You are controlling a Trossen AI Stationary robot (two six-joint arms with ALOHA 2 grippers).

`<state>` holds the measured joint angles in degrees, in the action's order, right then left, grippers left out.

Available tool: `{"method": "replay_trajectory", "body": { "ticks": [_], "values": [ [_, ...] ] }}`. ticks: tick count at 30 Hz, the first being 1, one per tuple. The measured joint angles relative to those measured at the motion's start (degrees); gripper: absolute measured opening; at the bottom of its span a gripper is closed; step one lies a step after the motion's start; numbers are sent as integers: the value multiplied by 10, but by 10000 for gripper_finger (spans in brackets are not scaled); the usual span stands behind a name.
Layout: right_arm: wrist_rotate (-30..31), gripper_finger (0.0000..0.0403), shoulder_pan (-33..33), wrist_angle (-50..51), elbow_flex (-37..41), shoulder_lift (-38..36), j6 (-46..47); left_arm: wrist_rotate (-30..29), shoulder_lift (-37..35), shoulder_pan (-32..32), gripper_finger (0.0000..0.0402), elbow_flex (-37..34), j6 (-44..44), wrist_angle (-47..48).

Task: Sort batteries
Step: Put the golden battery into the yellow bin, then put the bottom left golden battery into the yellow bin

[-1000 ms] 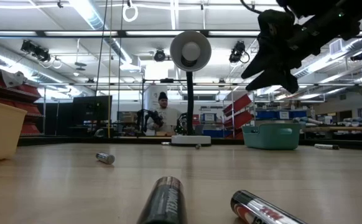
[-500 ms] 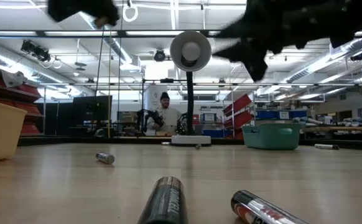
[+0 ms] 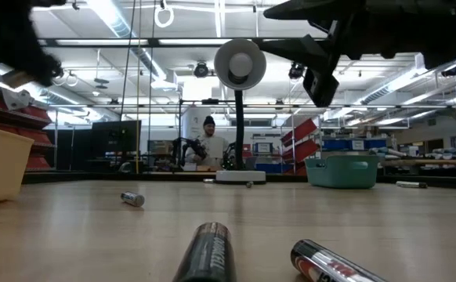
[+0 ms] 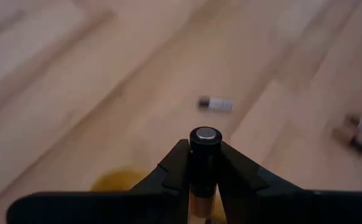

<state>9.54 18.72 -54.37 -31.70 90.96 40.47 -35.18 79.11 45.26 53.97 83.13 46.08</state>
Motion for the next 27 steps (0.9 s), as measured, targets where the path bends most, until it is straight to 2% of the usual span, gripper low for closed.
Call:
{"method": "replay_trajectory", "body": {
  "ticks": [8, 16, 19, 22, 27],
  "values": [
    [90, 134, 7, -51, 0, -1, 39, 67, 0, 40, 68, -29, 4, -7],
    [87, 157, 3, -31, -59, -1, 92, 132, 0, 52, 68, -73, -55, -41],
    [87, 174, 11, 40, -113, -1, 84, 132, 0, 51, 88, -91, -63, -54],
    [89, 188, 20, 160, -181, -1, 55, 136, 0, 49, 124, -109, -56, -54],
    [142, 204, 33, 351, -272, -1, 21, 160, 0, 45, 172, -118, -46, -61]
  ]
}}
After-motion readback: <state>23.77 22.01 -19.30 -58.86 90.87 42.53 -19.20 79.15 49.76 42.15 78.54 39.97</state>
